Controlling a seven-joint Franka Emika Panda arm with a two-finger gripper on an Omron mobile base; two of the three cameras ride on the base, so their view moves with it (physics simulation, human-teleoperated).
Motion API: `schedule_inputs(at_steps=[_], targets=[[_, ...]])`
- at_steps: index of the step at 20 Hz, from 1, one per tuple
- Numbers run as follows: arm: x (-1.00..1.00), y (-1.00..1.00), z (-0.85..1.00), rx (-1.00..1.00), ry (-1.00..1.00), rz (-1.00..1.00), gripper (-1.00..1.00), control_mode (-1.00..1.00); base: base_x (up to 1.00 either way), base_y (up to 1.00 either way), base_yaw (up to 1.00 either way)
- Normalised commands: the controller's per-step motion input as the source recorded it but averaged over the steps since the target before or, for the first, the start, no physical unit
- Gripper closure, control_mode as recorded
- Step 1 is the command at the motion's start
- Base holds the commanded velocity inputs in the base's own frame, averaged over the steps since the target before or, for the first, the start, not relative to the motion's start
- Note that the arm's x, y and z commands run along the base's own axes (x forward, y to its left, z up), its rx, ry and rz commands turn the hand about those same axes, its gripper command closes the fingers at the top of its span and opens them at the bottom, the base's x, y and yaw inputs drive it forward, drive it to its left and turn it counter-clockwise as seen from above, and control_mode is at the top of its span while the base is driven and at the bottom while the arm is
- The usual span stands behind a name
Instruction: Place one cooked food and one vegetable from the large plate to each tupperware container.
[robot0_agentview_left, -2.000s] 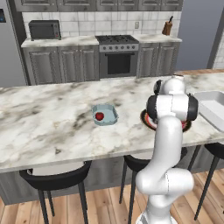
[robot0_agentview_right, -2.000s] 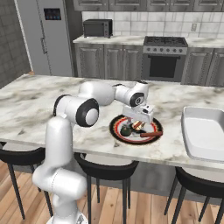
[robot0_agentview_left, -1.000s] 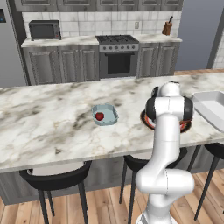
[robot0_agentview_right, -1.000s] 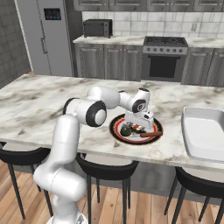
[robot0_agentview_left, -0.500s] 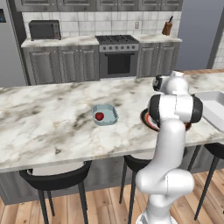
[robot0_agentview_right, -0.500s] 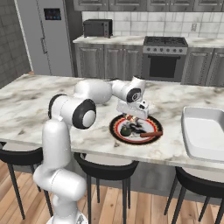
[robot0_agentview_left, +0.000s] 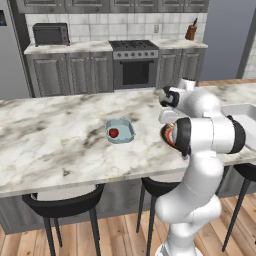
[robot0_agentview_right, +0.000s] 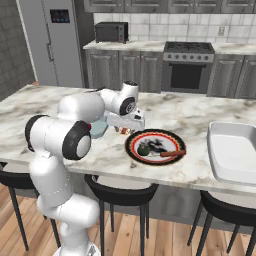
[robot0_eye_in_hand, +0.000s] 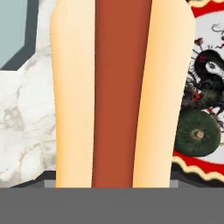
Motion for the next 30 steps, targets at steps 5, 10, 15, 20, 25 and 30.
schedule_inputs(at_steps=[5, 10, 15, 20, 25, 30], targets=[[0.0, 1.0, 0.33, -0.04, 0.0, 0.05, 1.0, -1.0, 0.0, 0.0, 0.0], [0.01, 1.0, 0.04, 0.0, 0.01, 0.0, 1.0, -1.0, 0.0, 0.0, 0.0], [0.28, 0.9, -0.08, 0.0, 0.05, -0.04, 1.0, -1.0, 0.0, 0.0, 0.0], [0.48, 0.12, -0.04, 0.01, 0.01, -0.01, 1.0, -1.0, 0.0, 0.0, 0.0], [0.53, 0.05, -0.43, 0.01, 0.01, 0.0, 1.0, -1.0, 0.0, 0.0, 0.0], [0.68, 0.24, -0.55, 0.0, 0.0, -0.02, 1.0, -1.0, 0.0, 0.0, 0.0]])
